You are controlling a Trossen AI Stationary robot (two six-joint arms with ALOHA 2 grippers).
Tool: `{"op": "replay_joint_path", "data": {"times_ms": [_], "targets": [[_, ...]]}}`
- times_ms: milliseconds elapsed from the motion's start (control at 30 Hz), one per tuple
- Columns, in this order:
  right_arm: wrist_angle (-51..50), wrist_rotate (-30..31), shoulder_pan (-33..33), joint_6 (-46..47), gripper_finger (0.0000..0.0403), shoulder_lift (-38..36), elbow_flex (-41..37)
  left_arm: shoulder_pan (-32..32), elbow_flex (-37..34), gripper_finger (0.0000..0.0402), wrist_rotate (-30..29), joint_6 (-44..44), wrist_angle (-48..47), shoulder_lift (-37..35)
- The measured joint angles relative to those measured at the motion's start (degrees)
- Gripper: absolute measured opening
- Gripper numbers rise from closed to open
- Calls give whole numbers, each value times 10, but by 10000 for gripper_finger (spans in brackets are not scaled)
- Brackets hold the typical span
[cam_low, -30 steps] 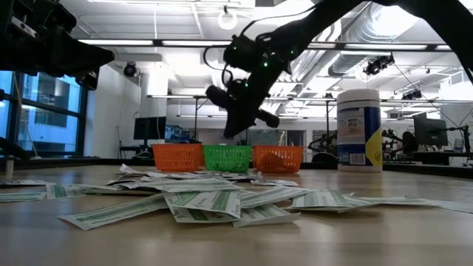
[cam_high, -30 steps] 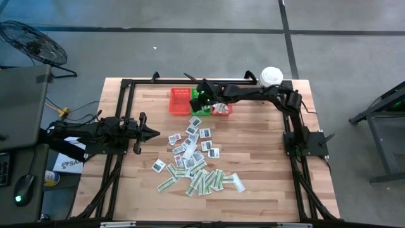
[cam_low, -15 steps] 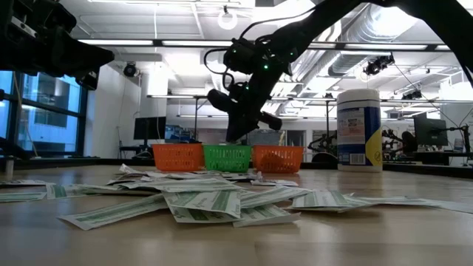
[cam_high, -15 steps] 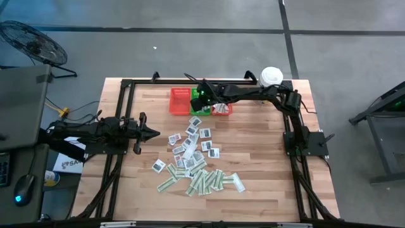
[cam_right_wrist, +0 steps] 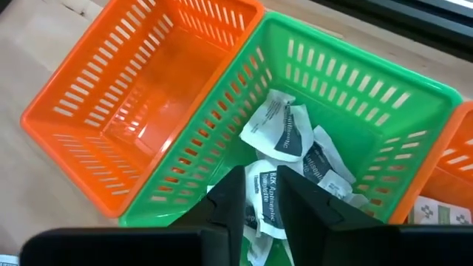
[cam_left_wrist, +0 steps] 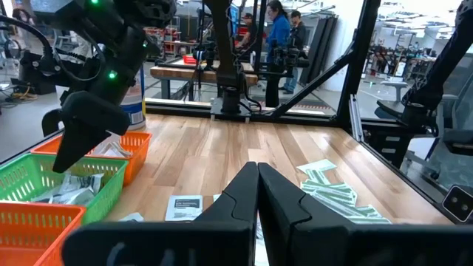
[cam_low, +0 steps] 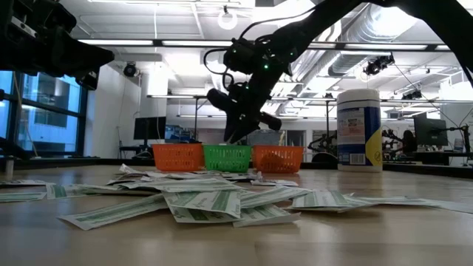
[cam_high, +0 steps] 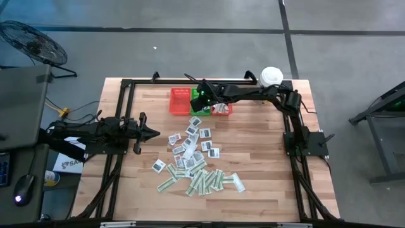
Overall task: Pick & Place First Aid Supplies
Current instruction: Put the towelette pack into the green bin
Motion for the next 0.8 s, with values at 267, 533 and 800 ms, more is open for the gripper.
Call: {"op": "replay_joint_path", "data": {"times_ms": [267, 533, 800], "targets": [[-11, -16, 10, -3, 116, -21, 0, 0, 0, 1, 0, 0, 0, 0], [-76, -40, 40, 38, 168, -42, 0, 0, 0, 1, 0, 0, 0, 0], [-148, -49, 85, 115, 210, -42, 0, 0, 0, 1, -1, 0, 0, 0]]}}
